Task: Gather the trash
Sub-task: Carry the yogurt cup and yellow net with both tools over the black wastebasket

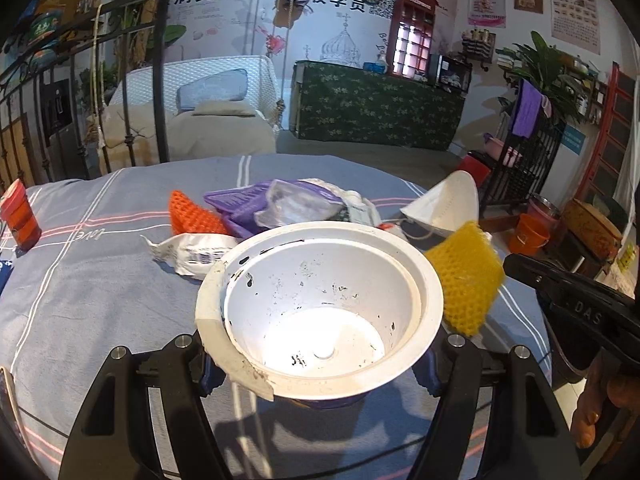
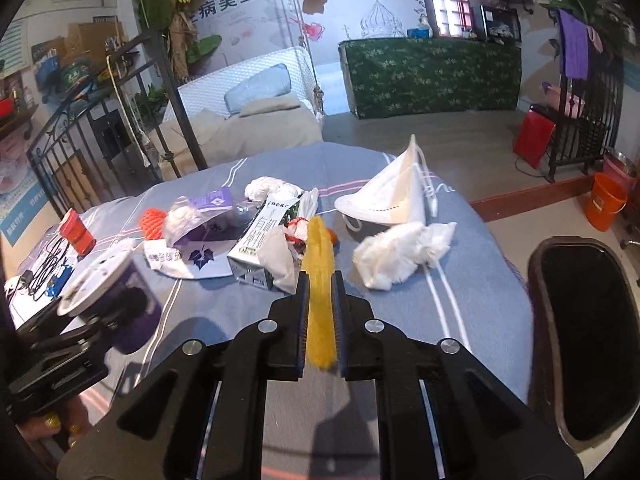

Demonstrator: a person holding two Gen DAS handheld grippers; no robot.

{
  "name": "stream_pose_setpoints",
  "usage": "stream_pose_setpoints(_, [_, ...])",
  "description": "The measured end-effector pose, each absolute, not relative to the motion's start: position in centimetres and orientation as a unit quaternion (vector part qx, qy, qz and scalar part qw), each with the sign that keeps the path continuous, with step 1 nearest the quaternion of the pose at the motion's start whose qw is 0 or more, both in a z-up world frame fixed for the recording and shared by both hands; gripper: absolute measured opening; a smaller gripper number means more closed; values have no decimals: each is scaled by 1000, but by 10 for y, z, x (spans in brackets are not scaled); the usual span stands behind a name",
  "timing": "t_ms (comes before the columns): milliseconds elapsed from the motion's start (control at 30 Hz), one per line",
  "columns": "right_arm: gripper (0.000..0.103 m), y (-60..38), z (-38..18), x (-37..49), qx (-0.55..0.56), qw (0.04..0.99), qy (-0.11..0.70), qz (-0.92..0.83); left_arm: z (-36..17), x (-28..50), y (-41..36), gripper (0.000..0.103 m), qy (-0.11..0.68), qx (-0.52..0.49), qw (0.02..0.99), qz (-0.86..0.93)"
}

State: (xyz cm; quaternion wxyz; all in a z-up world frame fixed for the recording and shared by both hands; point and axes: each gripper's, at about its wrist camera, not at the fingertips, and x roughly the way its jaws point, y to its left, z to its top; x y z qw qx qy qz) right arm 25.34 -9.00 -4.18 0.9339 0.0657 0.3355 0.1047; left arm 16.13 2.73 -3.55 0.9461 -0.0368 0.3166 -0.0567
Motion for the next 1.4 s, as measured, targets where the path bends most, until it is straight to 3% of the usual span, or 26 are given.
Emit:
stream_pose_setpoints(267, [1, -135, -28, 210, 73, 945, 309, 76, -31, 160, -19, 70, 308, -11, 945, -115])
stream_pose_setpoints(800, [2, -231, -30, 177, 106, 951, 291, 5, -18, 162, -80, 70, 294, 12, 939, -177])
stream_pose_setpoints(833, [4, -229, -32, 177, 108, 952, 286, 4, -18, 161, -77, 70, 296, 6, 940, -172])
stream_pose_setpoints(900, [29, -222, -41, 188, 126, 945, 299, 48, -19, 160, -71, 70, 298, 9, 942, -155])
stream_pose_setpoints(933, [56, -215, -44, 195, 128, 941, 307, 57, -19, 158, -68, 70, 297, 13, 944, -146])
stream_pose_setpoints(967, [65, -210, -45, 201, 129, 941, 309, 57, -21, 155, -63, 70, 298, 17, 945, -136])
stream_pose_setpoints(1333, [65, -109, -79, 285, 112, 903, 384, 157, -31, 142, -3, 71, 317, -4, 947, -53])
stream_pose_setpoints(1400, [53, -100, -88, 296, 109, 898, 399, 153, -31, 141, 1, 71, 318, -7, 947, -49])
